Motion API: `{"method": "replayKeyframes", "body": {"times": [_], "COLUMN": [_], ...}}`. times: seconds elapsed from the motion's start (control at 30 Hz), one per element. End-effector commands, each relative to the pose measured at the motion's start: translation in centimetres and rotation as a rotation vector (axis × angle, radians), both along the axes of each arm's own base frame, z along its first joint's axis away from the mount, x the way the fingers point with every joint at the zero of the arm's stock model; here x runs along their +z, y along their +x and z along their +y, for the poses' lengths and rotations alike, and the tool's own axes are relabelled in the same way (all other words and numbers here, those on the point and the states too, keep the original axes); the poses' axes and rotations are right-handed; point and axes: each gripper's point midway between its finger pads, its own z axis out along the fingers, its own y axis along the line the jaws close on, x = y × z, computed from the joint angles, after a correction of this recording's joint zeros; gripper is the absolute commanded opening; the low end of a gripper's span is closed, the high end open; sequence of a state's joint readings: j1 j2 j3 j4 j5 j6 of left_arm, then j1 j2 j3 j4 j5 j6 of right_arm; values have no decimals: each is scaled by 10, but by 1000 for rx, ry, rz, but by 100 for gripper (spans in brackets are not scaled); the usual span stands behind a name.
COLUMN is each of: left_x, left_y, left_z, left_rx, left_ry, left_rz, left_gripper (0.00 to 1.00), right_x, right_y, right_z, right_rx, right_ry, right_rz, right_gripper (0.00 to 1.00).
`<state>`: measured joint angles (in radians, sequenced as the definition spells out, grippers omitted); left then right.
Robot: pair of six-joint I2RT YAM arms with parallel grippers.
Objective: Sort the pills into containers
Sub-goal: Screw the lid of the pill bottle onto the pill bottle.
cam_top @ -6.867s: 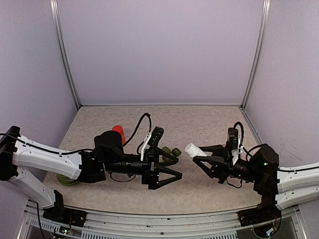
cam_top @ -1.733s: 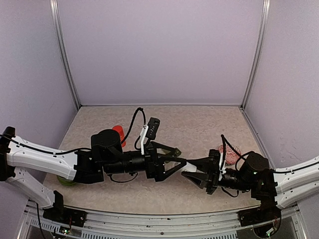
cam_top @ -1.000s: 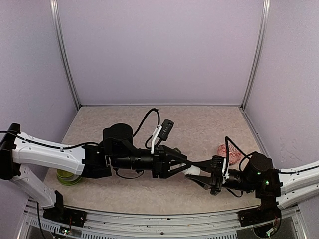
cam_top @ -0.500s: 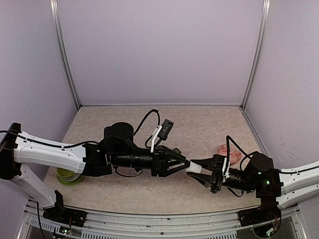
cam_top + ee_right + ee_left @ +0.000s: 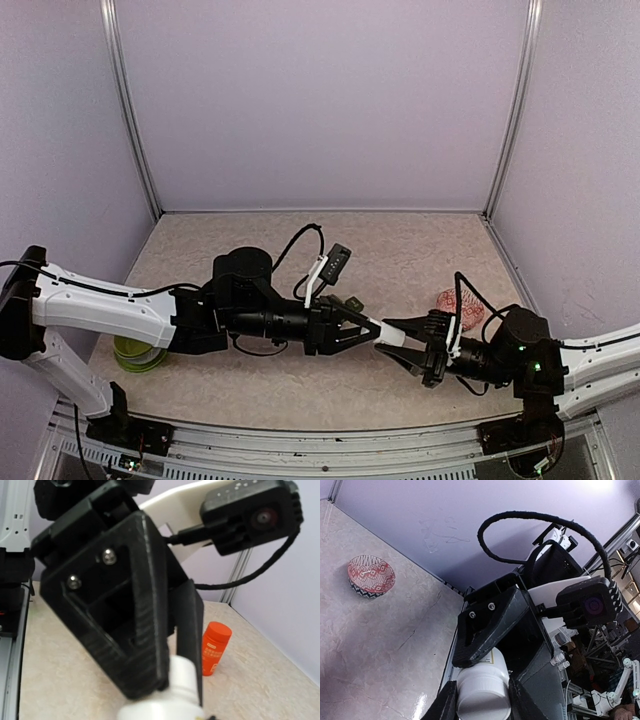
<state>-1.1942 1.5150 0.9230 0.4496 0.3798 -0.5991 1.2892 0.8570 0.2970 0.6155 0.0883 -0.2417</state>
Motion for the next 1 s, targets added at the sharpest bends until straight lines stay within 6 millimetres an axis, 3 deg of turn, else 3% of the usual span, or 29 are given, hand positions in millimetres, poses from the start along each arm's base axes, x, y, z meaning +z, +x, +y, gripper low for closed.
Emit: {"method": "replayKeyframes", "body": {"times": [0.0, 0.13, 0.33, 0.67, 0.97], "left_x": [2, 6, 4, 0, 6], "left_y": [-2, -2, -3, -8, -31], "left_z": [0, 1, 1, -1, 10], "left_rx": [-19, -24, -31, -74, -204], "left_ry": [-18, -31, -29, -22, -62], "left_rz": [-8, -5, 1, -60, -277], "left_gripper": [34, 46, 44, 19, 15], "right_x": [5, 6, 4, 1, 21], "right_y": [0, -1, -1, -4, -27], "right_z": [-6, -8, -7, -3, 4], "right_rx": [-11, -10, -8, 15, 175], "right_ry": [38, 44, 39, 36, 119], "right_rz": [2, 4, 8, 34, 217], "right_gripper": [0, 0, 0, 0, 0]}}
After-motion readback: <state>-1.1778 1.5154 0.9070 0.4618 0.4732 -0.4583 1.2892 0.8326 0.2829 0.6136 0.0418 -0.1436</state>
